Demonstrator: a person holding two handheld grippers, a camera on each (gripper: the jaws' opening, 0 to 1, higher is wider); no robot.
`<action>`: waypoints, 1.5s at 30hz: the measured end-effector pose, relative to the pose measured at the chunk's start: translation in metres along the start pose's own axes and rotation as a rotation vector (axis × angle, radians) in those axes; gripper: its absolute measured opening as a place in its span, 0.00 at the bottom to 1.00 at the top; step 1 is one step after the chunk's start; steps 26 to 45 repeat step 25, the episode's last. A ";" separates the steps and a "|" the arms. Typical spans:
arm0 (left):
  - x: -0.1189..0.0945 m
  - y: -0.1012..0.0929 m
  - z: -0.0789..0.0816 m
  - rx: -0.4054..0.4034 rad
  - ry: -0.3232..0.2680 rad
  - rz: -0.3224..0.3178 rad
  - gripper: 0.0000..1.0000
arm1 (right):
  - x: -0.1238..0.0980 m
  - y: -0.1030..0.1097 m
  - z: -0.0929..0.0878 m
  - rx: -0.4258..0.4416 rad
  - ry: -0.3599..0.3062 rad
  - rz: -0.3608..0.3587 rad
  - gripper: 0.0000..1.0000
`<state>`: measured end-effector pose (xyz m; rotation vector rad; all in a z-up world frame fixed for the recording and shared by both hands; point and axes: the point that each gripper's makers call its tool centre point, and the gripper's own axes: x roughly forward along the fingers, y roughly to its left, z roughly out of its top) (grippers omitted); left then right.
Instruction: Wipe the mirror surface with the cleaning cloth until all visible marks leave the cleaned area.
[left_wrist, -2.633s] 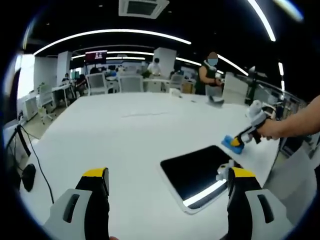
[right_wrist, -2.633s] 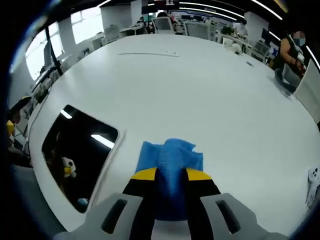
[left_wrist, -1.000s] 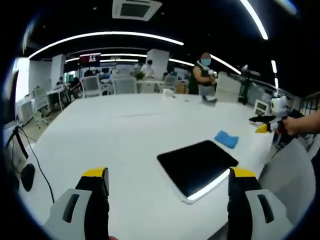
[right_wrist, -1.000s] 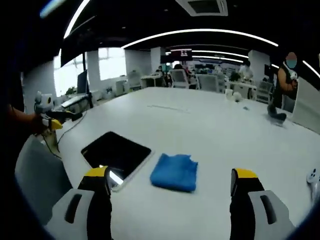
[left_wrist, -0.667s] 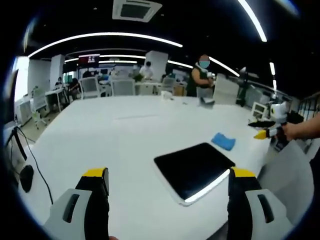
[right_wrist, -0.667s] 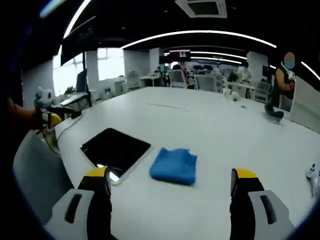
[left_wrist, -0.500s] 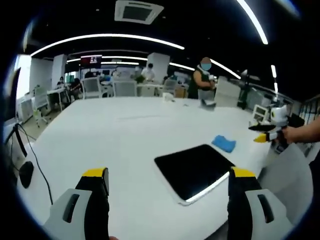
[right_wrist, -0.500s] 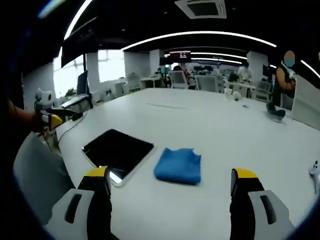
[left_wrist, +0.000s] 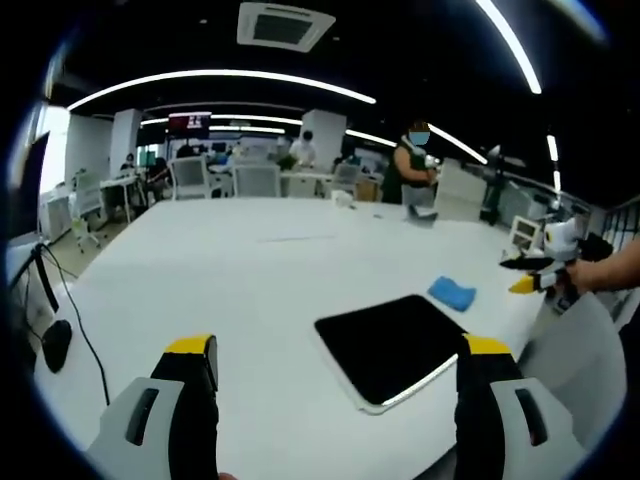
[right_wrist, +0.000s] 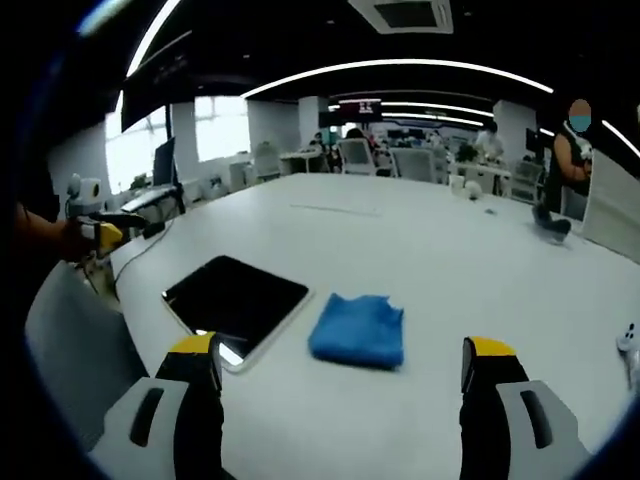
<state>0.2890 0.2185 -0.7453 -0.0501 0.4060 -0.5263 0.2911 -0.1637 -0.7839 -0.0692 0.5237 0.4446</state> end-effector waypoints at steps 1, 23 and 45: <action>0.001 0.000 -0.008 0.000 0.030 0.001 1.00 | -0.001 0.001 -0.007 0.048 0.046 0.008 1.00; 0.013 0.002 -0.006 -0.033 0.015 -0.002 1.00 | -0.004 -0.017 -0.004 0.043 0.016 -0.067 1.00; 0.014 0.002 -0.005 -0.036 0.018 -0.002 1.00 | -0.004 -0.014 -0.007 0.047 0.030 -0.059 1.00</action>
